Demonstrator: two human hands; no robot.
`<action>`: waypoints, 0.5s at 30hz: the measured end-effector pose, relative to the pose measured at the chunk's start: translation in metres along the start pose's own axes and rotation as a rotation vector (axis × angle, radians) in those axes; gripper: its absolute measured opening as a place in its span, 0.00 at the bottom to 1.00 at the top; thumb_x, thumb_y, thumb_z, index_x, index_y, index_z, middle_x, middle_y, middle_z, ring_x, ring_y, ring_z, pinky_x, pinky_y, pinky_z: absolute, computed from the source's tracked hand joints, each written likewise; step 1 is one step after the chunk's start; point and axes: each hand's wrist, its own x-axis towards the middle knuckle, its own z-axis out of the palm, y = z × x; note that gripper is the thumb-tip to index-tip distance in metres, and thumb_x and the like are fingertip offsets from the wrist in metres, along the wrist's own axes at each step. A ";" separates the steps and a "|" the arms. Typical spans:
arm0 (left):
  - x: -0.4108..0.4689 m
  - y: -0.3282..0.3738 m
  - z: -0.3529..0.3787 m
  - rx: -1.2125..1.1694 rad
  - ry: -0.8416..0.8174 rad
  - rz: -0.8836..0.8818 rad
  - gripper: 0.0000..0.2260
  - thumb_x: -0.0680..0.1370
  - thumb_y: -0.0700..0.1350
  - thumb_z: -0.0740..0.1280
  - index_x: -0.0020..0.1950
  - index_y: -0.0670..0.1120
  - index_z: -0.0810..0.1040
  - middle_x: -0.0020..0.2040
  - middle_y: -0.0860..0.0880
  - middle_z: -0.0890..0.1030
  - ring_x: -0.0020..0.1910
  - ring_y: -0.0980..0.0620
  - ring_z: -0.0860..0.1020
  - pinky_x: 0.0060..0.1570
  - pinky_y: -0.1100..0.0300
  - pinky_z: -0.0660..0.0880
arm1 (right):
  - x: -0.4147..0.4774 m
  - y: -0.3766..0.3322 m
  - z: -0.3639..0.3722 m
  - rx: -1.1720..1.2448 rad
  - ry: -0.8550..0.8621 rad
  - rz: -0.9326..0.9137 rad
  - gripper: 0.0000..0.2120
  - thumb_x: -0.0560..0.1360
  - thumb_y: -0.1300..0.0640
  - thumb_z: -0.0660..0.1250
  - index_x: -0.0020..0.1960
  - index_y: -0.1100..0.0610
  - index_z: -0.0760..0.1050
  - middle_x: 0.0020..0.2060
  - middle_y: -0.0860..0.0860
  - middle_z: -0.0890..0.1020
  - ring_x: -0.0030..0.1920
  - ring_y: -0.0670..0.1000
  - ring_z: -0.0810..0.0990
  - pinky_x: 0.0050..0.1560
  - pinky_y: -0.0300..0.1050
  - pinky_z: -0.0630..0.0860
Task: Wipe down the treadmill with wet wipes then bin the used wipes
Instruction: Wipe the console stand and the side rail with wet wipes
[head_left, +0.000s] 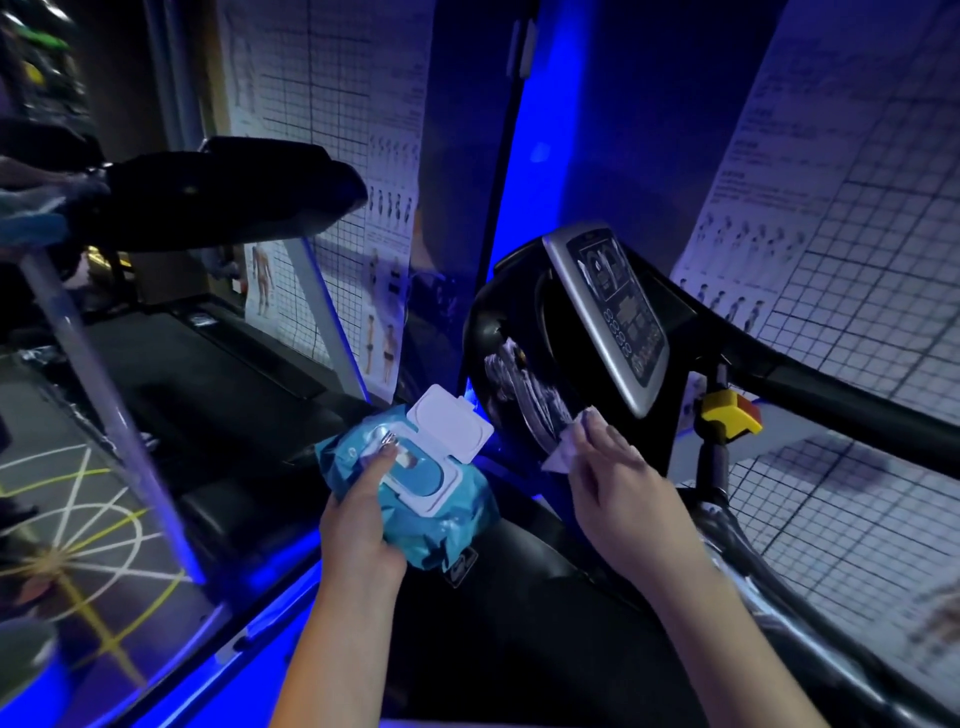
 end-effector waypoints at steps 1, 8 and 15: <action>0.001 0.000 -0.002 -0.004 0.006 0.001 0.19 0.74 0.41 0.79 0.64 0.45 0.84 0.55 0.42 0.88 0.52 0.39 0.87 0.59 0.34 0.80 | 0.002 0.000 0.001 -0.020 -0.001 0.000 0.24 0.85 0.51 0.54 0.79 0.53 0.63 0.79 0.48 0.62 0.79 0.46 0.59 0.70 0.42 0.67; 0.000 -0.005 0.001 0.029 -0.022 -0.018 0.21 0.73 0.42 0.80 0.65 0.46 0.84 0.55 0.42 0.88 0.53 0.39 0.87 0.61 0.33 0.79 | 0.049 -0.020 0.022 -0.082 -0.061 0.062 0.29 0.84 0.57 0.50 0.82 0.60 0.44 0.82 0.57 0.50 0.81 0.56 0.51 0.80 0.51 0.50; -0.003 -0.008 0.005 0.061 -0.075 -0.019 0.19 0.74 0.41 0.79 0.65 0.47 0.84 0.55 0.43 0.88 0.52 0.40 0.87 0.58 0.37 0.82 | -0.015 0.004 0.030 -0.135 0.098 0.062 0.37 0.72 0.72 0.63 0.80 0.64 0.56 0.79 0.59 0.58 0.79 0.59 0.59 0.76 0.49 0.50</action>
